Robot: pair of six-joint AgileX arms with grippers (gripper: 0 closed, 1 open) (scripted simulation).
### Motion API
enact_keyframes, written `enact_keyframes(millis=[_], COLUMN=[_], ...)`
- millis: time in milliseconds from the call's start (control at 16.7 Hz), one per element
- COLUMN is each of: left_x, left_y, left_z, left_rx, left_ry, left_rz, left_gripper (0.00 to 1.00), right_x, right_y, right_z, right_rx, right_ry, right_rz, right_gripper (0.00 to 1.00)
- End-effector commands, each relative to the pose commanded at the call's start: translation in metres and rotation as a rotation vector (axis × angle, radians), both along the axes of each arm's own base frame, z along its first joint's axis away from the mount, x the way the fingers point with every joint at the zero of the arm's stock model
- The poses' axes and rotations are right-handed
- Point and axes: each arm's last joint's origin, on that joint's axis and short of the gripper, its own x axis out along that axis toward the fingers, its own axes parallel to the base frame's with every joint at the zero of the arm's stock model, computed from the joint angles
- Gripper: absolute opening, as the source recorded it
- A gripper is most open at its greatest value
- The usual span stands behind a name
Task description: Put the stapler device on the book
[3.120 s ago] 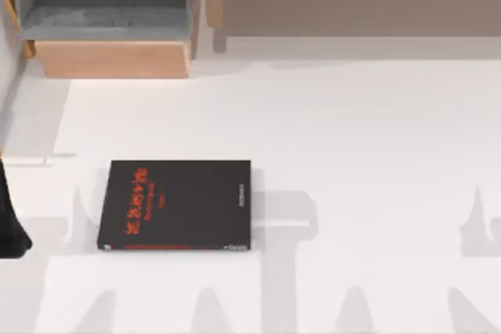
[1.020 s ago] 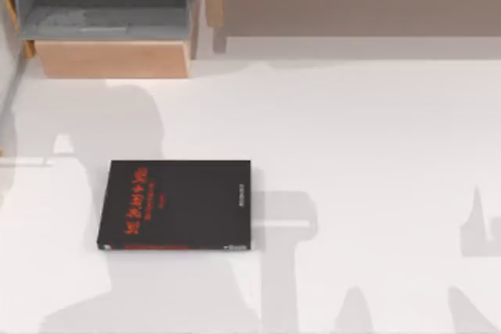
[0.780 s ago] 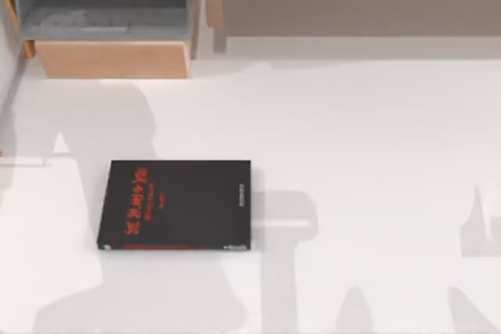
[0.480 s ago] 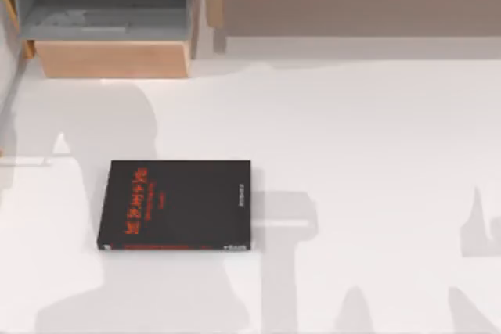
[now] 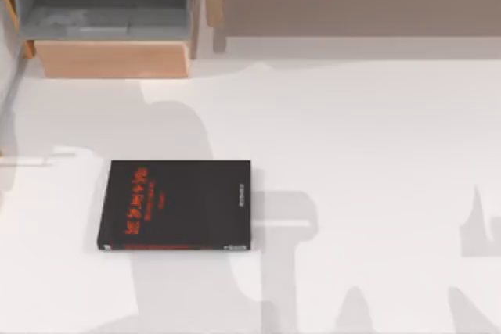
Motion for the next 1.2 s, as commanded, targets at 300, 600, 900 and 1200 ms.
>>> enact_keyframes(millis=[300, 600, 900, 1200], left_x=[0.017, 0.035, 0.036, 0.036], left_y=[0.002, -0.001, -0.002, -0.002], left_z=[-0.044, -0.108, -0.111, -0.111], left_rx=[0.0, -0.001, -0.002, -0.002], left_ry=[-0.002, 0.002, 0.003, 0.003], left_rz=[-0.002, 0.002, 0.001, 0.001], left_gripper=[1.0, 1.0, 1.0, 0.62], right_x=[0.0, 0.0, 0.0, 0.0], right_y=[0.0, 0.0, 0.0, 0.0], right_z=[0.0, 0.0, 0.0, 0.0], right_rx=[0.0, 0.0, 0.0, 0.0], right_ry=[0.0, 0.0, 0.0, 0.0], right_rz=[0.0, 0.0, 0.0, 0.0], right_gripper=[1.0, 1.0, 1.0, 1.0])
